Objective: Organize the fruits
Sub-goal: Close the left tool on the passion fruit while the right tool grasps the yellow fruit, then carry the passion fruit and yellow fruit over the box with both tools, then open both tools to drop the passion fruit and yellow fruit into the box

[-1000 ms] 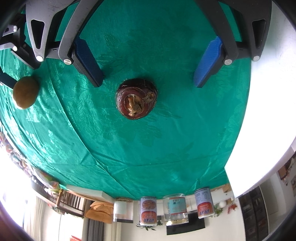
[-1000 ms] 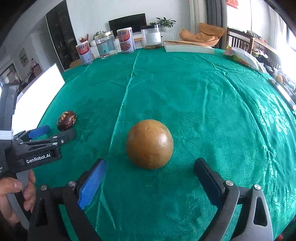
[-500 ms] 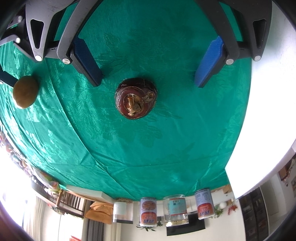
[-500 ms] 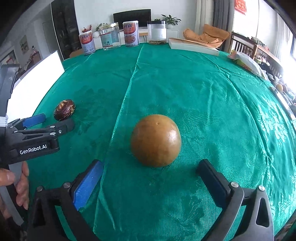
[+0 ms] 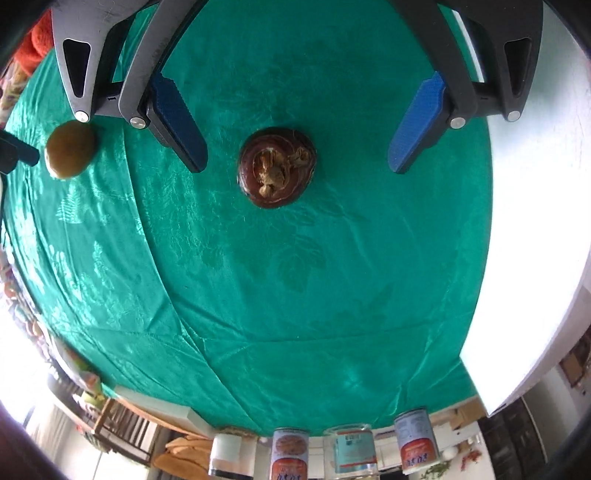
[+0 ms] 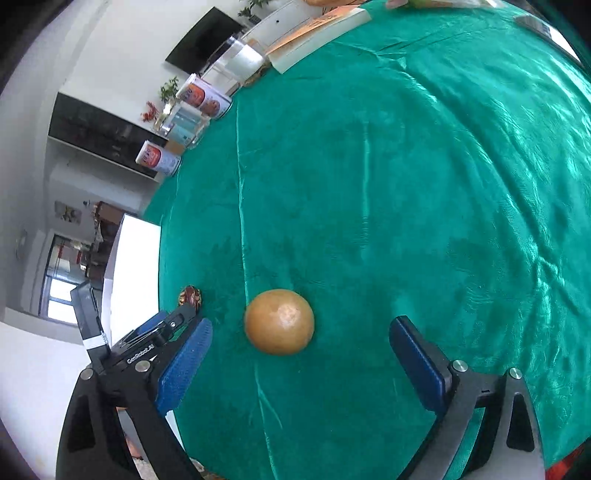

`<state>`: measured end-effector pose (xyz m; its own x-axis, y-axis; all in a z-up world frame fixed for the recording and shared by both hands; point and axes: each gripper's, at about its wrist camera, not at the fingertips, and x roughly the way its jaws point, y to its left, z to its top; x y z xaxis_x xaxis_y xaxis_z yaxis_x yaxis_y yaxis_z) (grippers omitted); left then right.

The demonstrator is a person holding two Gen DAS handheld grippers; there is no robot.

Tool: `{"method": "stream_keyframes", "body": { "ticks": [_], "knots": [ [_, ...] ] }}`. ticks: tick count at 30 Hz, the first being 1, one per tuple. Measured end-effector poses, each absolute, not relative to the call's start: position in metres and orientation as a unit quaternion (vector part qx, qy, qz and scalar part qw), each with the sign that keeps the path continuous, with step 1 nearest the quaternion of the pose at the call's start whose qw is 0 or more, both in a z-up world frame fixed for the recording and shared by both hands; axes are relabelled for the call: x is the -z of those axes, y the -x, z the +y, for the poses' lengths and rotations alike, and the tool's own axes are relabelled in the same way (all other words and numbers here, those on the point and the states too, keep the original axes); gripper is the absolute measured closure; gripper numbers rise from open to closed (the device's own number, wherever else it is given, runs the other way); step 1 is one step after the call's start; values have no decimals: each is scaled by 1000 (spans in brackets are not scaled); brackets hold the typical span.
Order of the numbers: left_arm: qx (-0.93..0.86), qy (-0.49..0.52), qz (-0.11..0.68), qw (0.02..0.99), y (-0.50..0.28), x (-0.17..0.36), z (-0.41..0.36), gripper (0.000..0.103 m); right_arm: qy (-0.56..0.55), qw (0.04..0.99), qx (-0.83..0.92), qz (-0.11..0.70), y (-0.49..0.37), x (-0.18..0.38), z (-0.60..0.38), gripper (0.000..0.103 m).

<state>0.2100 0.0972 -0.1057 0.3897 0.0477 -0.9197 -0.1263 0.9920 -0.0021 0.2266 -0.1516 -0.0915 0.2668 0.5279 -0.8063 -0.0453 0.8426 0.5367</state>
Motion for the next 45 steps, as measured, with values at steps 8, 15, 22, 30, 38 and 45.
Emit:
{"method": "stream_keyframes", "body": {
  "ticks": [8,15,22,30,38,45],
  "knots": [
    [-38,22,565,824,-223,108,93,54,-27,757,-170,631,-239,100,-81,28],
    [-32,53,561,825,-211,98,100,62,-11,757,-156,634,-241,106,-78,55],
    [32,155,507,847,-166,31,115,62,-34,789,-205,579,-213,42,-85,55],
    [95,173,390,900,-78,-111,171,62,5,794,-353,496,-169,-73,29,55],
    [-76,176,452,871,-85,-54,317,62,97,740,-450,491,-144,-56,186,55],
    [-156,217,539,799,-108,56,397,62,238,695,-461,497,-130,19,291,55]
  ]
}}
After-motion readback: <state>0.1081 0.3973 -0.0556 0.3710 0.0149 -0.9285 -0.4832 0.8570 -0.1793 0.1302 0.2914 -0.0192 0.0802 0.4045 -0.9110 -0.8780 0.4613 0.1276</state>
